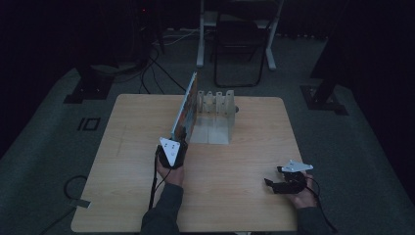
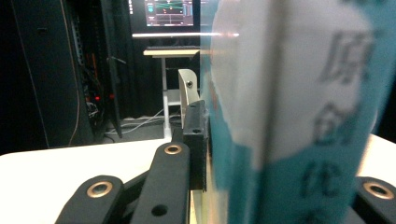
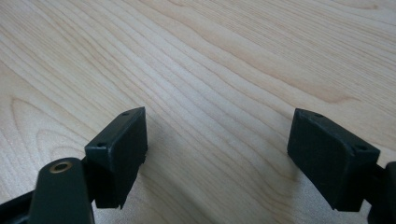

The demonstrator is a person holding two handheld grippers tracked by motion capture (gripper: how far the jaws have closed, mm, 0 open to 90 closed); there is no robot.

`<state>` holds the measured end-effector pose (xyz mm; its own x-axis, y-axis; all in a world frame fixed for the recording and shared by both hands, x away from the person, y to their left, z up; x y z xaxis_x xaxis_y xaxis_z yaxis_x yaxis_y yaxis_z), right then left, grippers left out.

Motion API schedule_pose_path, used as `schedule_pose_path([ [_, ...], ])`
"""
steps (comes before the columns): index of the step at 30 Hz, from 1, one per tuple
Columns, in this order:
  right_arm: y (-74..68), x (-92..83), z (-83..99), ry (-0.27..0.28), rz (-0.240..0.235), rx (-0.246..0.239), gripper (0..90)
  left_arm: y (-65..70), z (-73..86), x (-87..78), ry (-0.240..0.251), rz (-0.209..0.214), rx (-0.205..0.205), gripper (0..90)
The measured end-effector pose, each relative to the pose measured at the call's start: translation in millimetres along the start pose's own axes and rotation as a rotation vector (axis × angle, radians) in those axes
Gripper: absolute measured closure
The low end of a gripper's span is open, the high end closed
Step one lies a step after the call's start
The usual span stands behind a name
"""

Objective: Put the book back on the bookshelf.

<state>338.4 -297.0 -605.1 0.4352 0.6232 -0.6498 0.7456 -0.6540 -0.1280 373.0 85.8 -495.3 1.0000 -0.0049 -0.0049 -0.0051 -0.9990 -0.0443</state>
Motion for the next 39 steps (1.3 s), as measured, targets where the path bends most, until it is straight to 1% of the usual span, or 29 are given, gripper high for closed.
schedule_pose_path([
  [7,-0.2,0.0,0.0,0.000,-0.001,-0.001,19.6,-6.2,1.9,0.8,-0.008,-0.010,-0.009,76.6],
  [11,-0.1,0.0,0.0,0.000,-0.001,-0.002,19.6,-10.2,4.0,1.2,-0.011,-0.024,-0.013,76.0],
  [14,-0.3,0.1,0.1,-0.001,-0.002,-0.001,19.6,-9.8,4.8,1.0,-0.009,-0.024,0.003,76.1],
  [18,-0.3,0.1,0.1,-0.001,-0.002,-0.001,19.6,-9.9,6.2,1.4,-0.014,-0.022,0.000,75.3],
  [20,-0.4,0.1,0.2,-0.001,-0.002,-0.001,19.6,-10.0,6.7,1.1,-0.013,-0.020,0.002,73.2],
  [23,-0.5,0.1,0.2,-0.001,-0.003,-0.001,19.5,-10.9,7.0,0.9,-0.015,-0.009,-0.004,69.9],
  [27,-0.5,0.1,0.2,-0.001,-0.003,-0.001,19.6,-10.0,8.2,0.6,-0.023,0.019,-0.003,63.9],
  [30,-0.5,0.1,0.2,-0.001,-0.003,-0.001,19.6,-10.5,8.6,0.1,-0.028,0.033,-0.012,59.4],
  [34,-0.6,0.1,0.2,-0.001,-0.003,-0.002,19.6,-10.7,7.5,-2.3,-0.028,0.048,-0.018,57.5],
  [36,-0.6,0.1,0.2,-0.001,-0.003,-0.002,19.6,-10.3,6.8,-3.1,-0.028,0.062,-0.024,55.0],
  [39,-0.6,0.1,0.2,-0.001,-0.003,-0.002,19.5,-10.3,6.9,-4.1,-0.031,0.072,-0.030,52.2],
])
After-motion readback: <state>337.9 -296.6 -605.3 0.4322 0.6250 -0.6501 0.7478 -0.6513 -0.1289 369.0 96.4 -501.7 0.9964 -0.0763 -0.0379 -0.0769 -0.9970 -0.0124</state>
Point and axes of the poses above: each handheld gripper's, and its own axes: x roughly forward along the jaws, z roughly out of its underside, y roughly to its right, the point moved 5 cm from there along x, roughly forward along the jaws, and after that the axes turned 11 degrees about -z, right-handed, at the moved point
